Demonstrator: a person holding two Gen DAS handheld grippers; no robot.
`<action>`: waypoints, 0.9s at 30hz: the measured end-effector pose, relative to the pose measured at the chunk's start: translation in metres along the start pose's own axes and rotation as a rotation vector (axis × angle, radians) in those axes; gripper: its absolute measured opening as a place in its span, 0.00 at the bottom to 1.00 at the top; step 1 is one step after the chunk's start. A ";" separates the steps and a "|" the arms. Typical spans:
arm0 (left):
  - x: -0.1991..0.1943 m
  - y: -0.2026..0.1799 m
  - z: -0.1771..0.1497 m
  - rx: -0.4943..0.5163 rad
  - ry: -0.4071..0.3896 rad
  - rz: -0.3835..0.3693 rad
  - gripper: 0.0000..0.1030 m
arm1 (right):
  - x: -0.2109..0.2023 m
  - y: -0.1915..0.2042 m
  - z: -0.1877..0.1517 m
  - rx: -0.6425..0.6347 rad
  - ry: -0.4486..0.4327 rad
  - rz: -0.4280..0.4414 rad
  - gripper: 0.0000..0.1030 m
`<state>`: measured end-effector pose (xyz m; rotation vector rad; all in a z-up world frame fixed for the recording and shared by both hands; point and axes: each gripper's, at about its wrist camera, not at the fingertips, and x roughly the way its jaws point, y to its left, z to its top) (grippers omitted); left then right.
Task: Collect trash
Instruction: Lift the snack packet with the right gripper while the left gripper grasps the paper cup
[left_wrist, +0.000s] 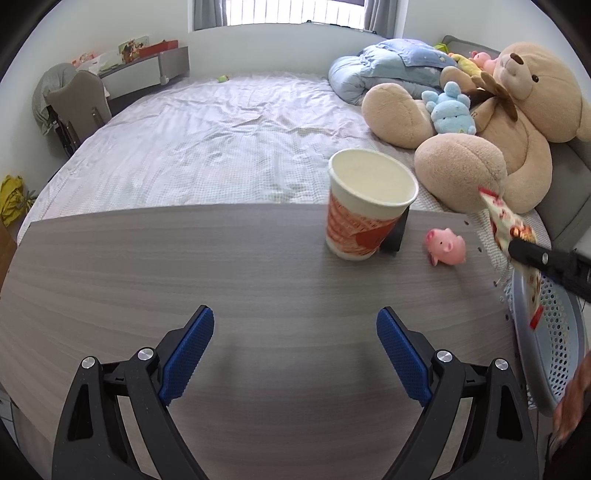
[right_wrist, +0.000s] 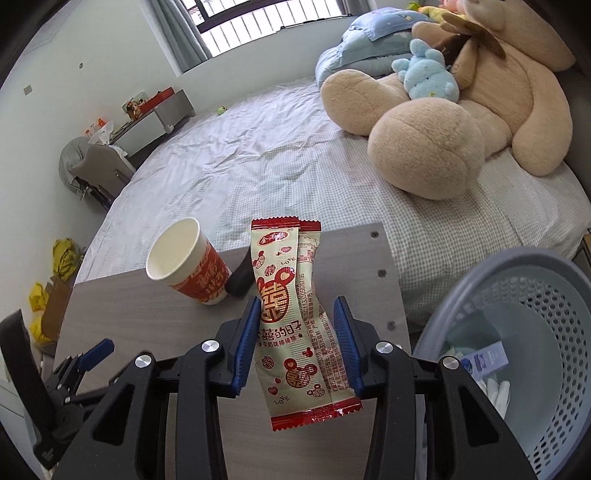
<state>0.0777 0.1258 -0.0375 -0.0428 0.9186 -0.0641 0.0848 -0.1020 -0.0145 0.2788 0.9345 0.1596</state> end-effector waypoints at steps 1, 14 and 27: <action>0.001 -0.003 0.002 0.003 -0.007 -0.001 0.86 | 0.000 -0.002 -0.003 0.007 0.003 0.002 0.38; 0.030 -0.046 0.034 0.030 -0.101 -0.026 0.87 | -0.008 -0.031 -0.020 0.099 0.012 0.042 0.38; 0.059 -0.066 0.054 0.037 -0.154 0.012 0.87 | -0.012 -0.046 -0.020 0.134 -0.010 0.084 0.38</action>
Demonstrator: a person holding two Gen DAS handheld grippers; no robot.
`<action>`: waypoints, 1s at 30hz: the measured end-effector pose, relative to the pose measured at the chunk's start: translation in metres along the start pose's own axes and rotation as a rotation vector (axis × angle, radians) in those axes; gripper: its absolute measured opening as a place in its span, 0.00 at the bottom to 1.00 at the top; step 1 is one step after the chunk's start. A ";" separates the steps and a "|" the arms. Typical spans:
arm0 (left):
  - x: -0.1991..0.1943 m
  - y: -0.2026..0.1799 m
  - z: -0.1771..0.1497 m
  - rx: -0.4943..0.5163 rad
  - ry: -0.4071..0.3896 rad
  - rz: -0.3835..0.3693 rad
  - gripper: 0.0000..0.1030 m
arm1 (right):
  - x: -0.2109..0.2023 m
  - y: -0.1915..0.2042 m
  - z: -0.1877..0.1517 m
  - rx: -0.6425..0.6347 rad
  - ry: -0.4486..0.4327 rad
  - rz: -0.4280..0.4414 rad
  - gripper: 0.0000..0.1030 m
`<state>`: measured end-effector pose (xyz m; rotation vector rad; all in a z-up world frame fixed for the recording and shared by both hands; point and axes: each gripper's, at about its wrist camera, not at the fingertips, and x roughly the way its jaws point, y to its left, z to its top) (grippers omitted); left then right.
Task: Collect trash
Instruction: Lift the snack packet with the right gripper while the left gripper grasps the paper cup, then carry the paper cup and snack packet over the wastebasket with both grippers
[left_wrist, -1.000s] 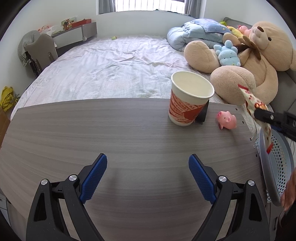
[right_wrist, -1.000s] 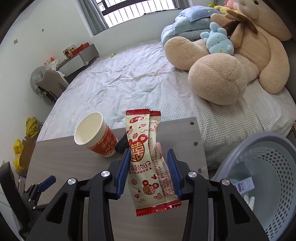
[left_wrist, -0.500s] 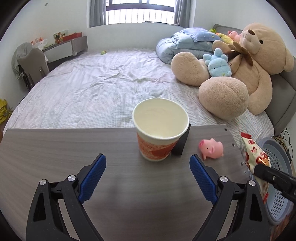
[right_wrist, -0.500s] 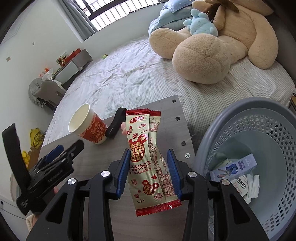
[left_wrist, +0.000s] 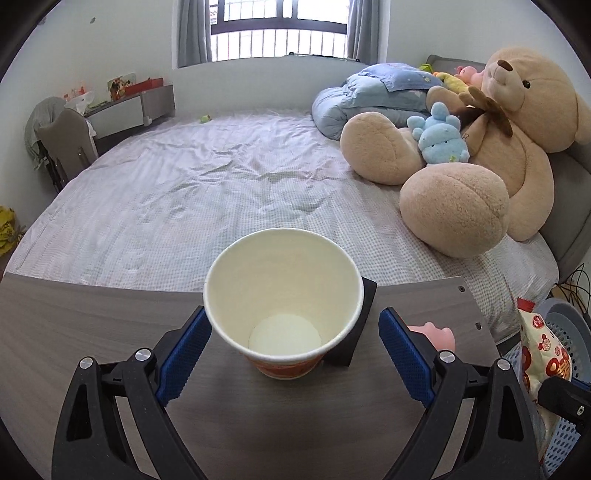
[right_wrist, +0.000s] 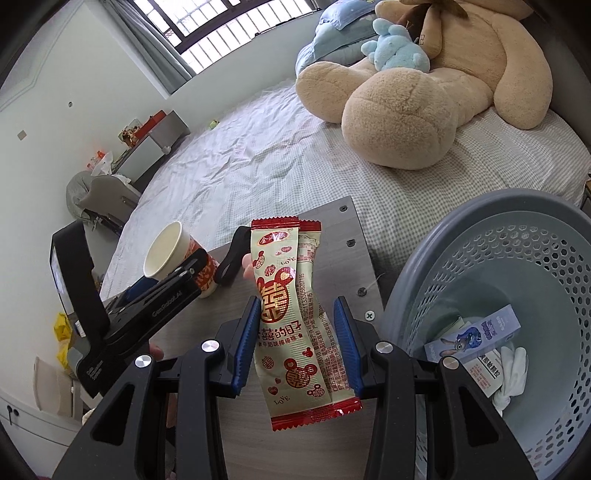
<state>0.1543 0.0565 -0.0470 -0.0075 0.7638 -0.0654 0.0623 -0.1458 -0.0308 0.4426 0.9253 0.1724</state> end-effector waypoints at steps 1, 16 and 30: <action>0.003 -0.001 0.001 -0.002 0.001 0.003 0.87 | 0.000 -0.001 0.000 0.002 0.000 -0.001 0.38; 0.011 0.009 0.003 -0.040 0.009 -0.022 0.59 | 0.006 0.000 -0.004 -0.003 0.008 -0.013 0.38; -0.044 0.027 -0.014 -0.033 -0.015 -0.002 0.59 | -0.005 0.012 -0.013 -0.033 -0.008 -0.008 0.38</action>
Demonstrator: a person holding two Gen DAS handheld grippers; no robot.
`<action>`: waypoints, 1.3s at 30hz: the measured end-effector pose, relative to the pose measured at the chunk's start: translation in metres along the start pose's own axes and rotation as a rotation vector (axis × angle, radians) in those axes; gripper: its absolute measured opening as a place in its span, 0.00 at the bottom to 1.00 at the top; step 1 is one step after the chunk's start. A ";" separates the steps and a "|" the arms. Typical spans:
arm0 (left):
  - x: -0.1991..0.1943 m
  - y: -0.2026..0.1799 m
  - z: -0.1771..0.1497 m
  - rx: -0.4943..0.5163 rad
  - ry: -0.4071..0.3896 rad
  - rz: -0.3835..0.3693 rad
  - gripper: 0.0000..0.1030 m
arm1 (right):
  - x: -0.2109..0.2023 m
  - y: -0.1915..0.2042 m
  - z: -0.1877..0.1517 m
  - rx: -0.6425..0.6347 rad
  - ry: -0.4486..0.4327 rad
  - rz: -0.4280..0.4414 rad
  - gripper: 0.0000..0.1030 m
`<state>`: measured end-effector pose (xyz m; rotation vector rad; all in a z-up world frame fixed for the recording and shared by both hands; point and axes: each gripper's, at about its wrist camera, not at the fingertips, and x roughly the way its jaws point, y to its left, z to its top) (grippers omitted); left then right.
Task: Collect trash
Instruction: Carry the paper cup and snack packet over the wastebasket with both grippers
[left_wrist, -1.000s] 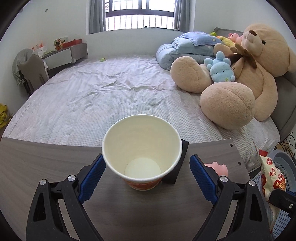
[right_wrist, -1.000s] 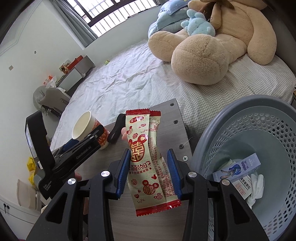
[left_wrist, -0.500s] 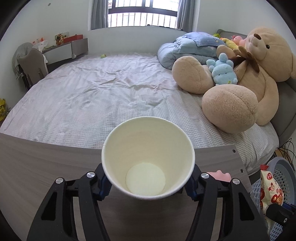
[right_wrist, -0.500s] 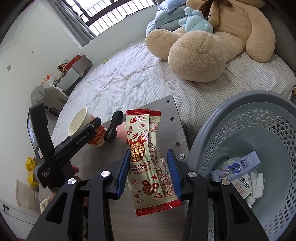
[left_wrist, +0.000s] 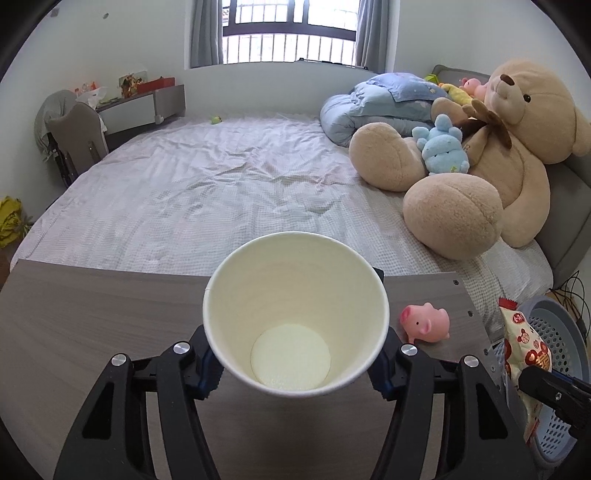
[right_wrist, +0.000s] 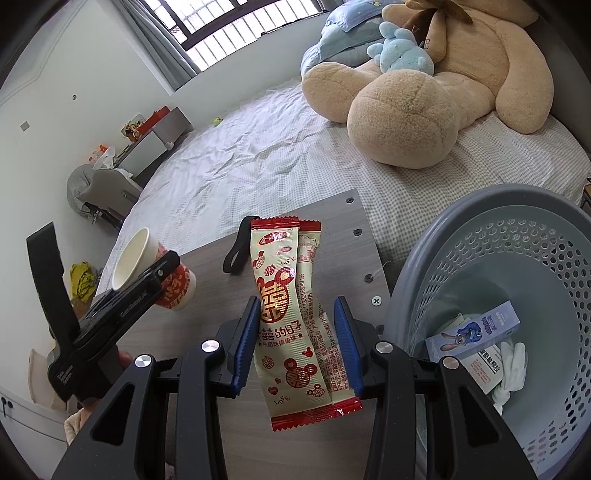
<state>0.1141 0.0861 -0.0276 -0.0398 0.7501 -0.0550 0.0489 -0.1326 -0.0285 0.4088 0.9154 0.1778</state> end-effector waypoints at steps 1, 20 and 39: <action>-0.005 0.000 -0.002 0.001 -0.001 -0.001 0.59 | -0.003 0.001 -0.002 -0.003 -0.003 0.000 0.38; -0.083 -0.081 -0.025 0.143 -0.033 -0.173 0.59 | -0.075 -0.050 -0.037 0.050 -0.106 -0.094 0.38; -0.075 -0.226 -0.050 0.398 0.055 -0.364 0.59 | -0.125 -0.152 -0.051 0.183 -0.183 -0.206 0.38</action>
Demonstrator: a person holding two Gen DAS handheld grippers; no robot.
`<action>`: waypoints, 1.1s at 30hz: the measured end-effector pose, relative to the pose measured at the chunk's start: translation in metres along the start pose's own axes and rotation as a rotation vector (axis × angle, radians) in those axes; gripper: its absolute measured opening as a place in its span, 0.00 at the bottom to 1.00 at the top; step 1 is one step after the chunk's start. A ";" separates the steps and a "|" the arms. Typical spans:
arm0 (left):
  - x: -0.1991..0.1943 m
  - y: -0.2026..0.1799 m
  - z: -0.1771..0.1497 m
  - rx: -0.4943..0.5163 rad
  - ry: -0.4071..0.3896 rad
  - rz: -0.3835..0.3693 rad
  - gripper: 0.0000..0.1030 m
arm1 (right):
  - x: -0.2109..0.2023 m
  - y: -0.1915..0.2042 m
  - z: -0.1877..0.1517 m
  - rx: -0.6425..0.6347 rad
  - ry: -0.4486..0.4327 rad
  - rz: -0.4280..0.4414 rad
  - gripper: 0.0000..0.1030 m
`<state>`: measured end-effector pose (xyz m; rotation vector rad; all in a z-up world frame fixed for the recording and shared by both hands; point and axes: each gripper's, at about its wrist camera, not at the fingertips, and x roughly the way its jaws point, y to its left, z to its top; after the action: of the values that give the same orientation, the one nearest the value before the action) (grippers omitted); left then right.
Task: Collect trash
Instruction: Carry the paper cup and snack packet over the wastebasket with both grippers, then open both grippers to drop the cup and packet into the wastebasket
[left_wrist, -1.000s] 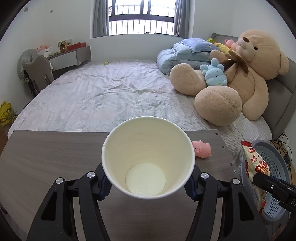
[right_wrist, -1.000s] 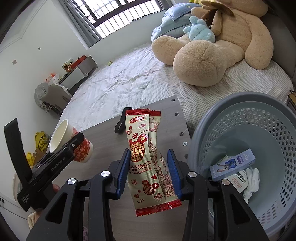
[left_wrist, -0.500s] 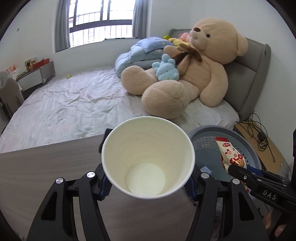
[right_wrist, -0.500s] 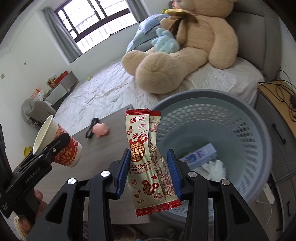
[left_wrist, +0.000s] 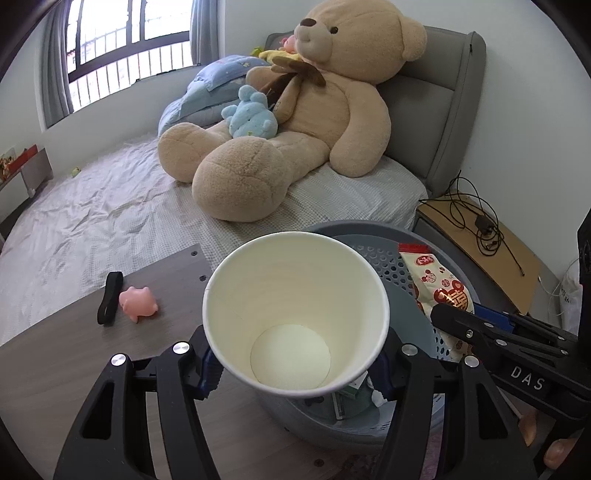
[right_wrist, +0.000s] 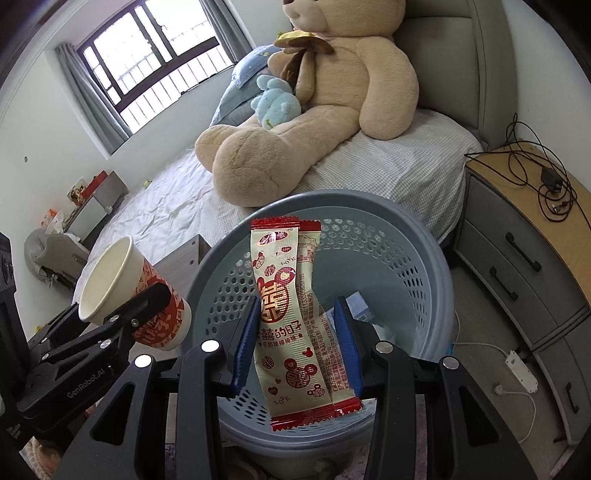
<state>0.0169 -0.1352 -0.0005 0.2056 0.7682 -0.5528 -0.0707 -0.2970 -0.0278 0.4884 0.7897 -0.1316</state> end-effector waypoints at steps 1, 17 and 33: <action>0.002 -0.002 0.000 0.004 0.004 0.001 0.59 | 0.003 -0.001 0.001 0.003 0.005 -0.001 0.38; 0.017 -0.019 0.002 0.036 0.046 -0.005 0.60 | 0.017 -0.019 0.002 0.016 0.034 -0.004 0.39; 0.009 -0.014 0.006 0.004 0.034 0.000 0.77 | 0.010 -0.017 0.007 0.000 -0.005 -0.018 0.60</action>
<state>0.0179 -0.1524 -0.0022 0.2190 0.8003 -0.5518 -0.0640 -0.3147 -0.0372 0.4808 0.7891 -0.1493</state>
